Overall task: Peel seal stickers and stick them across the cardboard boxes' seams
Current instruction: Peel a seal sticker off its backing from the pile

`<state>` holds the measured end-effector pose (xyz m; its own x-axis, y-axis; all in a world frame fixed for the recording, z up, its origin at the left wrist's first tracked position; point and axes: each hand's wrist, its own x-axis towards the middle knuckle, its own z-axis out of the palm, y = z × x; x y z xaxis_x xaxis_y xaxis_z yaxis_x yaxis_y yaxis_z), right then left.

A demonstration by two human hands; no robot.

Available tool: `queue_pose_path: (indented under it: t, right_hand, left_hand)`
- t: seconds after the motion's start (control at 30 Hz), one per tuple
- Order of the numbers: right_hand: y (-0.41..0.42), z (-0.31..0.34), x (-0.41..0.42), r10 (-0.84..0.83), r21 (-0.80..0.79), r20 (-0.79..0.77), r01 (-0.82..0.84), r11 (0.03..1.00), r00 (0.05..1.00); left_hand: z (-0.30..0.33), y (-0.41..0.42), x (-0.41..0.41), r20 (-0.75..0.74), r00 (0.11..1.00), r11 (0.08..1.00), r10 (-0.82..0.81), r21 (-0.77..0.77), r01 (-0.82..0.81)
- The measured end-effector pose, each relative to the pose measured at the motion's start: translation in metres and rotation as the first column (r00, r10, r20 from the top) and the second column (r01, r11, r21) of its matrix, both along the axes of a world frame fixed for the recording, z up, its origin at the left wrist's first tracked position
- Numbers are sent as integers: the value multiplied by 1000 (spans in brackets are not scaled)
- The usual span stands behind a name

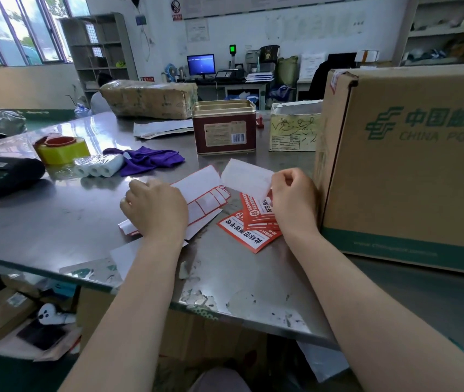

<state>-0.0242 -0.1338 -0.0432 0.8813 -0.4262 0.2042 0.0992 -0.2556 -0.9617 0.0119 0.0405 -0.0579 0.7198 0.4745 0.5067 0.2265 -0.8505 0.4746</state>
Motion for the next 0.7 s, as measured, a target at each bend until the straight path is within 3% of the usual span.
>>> queue_pose_path:
  t: [0.1,0.2,0.27,0.37,0.47,0.57,0.7]
  right_hand:
    - [0,1,0,-17,26,20,17,1000,1000]
    - [0,1,0,-1,26,23,0,1000,1000]
    - [1,0,0,20,32,14,-20,999,1000]
    - [3,0,0,31,20,20,-32,999,999]
    - [5,2,0,52,-6,36,-52,999,998]
    - [7,3,-2,86,-34,77,-84,996,993]
    - [11,4,-6,157,-77,100,-150,986,982]
  left_hand:
    - [-3,2,-1,-184,982,990,47,139,-22]
    - [-3,1,-1,-239,970,986,54,169,-13]
    - [-2,-1,-1,-179,984,989,18,145,9]
    - [3,-9,-5,92,979,983,-183,26,181]
    - [6,-25,-13,340,787,849,-514,77,522]
    - [4,-33,-16,327,677,750,-660,223,623]
    - [1,-33,-14,326,673,748,-664,291,597]
